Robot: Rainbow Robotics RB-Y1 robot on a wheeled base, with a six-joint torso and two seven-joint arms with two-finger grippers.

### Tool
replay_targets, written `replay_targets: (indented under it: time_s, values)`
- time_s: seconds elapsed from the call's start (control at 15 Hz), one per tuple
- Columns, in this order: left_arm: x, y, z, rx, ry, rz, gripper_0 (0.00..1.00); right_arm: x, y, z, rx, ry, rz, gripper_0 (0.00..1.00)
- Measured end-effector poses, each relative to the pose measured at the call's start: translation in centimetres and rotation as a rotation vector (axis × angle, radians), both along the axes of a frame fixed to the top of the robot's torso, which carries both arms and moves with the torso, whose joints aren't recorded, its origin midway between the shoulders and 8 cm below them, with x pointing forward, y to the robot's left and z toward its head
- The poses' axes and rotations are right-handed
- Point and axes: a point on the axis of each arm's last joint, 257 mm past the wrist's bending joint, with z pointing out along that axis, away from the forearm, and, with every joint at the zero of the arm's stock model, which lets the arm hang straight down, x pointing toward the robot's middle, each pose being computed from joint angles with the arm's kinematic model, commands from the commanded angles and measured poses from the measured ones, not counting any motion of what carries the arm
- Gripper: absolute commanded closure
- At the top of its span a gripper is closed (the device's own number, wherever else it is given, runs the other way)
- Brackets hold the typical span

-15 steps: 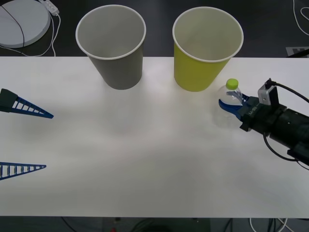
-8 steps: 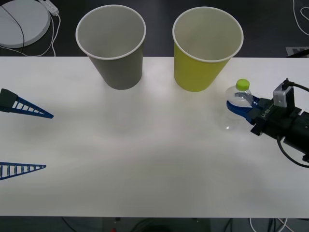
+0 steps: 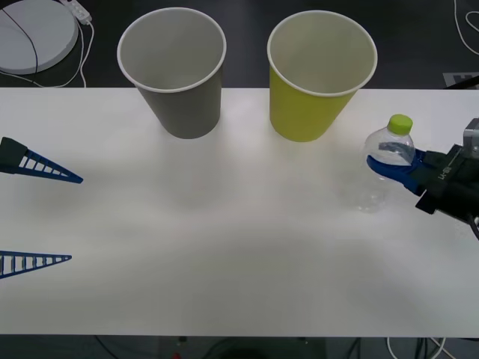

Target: Put the can into the green bin and the plastic bottle into the gray bin

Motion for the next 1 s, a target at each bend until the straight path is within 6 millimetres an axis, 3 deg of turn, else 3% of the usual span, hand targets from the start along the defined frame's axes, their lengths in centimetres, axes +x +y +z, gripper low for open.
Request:
replay_targets:
  time_s: [0.53, 1.0]
  values:
    - [0.0, 0.0, 0.0, 0.0, 0.0, 0.0, 0.0, -3.0, 1.0, 5.3, 0.062, 0.091, 0.055, 1.0]
    - [0.0, 0.0, 0.0, 0.0, 0.0, 0.0, 0.0, -5.2, 2.8, 11.1, 0.03, 0.04, 0.13, 1.0]
